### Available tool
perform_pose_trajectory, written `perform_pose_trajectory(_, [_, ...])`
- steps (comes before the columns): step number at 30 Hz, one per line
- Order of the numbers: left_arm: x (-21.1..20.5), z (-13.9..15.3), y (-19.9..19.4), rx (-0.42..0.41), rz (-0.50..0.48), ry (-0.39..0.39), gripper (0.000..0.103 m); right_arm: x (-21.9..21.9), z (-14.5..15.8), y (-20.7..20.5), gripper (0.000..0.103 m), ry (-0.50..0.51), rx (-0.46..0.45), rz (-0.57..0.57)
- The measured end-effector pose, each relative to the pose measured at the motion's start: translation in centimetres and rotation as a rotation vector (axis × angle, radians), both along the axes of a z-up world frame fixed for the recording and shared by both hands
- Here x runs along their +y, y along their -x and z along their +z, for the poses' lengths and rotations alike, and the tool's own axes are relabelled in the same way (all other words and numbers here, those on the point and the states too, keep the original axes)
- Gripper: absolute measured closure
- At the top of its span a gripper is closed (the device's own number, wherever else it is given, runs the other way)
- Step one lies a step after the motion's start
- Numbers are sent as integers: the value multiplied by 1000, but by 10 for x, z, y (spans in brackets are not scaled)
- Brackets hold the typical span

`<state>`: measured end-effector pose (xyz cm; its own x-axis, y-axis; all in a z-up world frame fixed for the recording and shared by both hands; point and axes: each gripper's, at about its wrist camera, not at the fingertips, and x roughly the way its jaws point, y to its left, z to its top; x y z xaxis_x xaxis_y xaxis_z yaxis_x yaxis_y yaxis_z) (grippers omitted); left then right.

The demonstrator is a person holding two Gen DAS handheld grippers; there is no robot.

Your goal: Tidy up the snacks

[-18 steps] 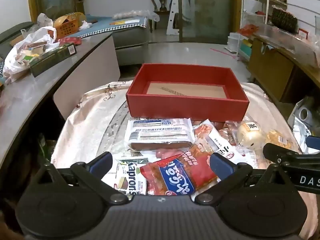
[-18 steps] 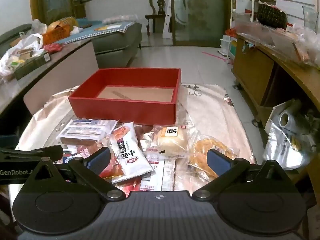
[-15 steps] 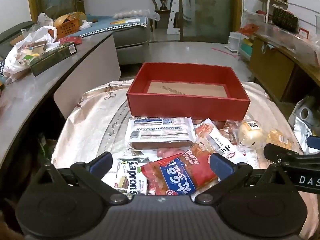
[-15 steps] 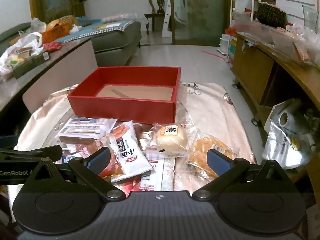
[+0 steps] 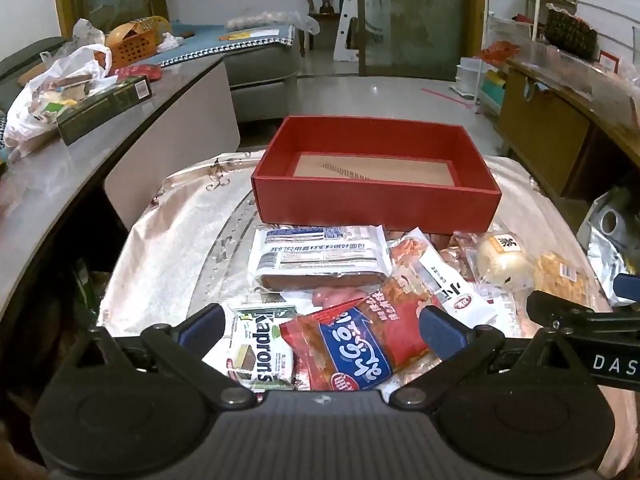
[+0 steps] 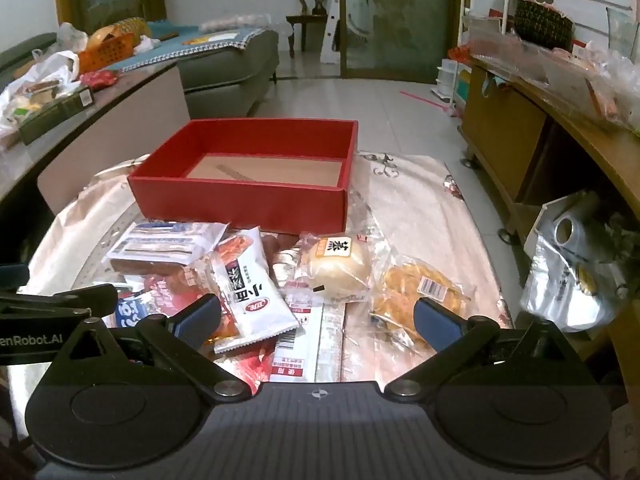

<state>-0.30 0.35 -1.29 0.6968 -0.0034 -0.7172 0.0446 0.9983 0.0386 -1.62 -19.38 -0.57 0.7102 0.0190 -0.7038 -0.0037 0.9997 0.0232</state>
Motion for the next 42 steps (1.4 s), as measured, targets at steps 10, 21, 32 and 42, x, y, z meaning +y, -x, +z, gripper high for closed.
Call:
perform_pose_trajectory(10, [-3,4,-5,10,-18,2,4,-1,-6,-2,0,16,28,-3])
perform_pose_trajectory(21, [-2,3,-5,10,-20,7,4,-1,-6,-2,0,15,27,-3])
perform_pose_trajectory(32, [-2,2,-5,14,-20,6,4,-1,-8,-2,0,11,36,-3])
perform_pose_trajectory(42, [-3,2,-5,16,-21,3,4,-2,-9,-2,0,8,45,-3])
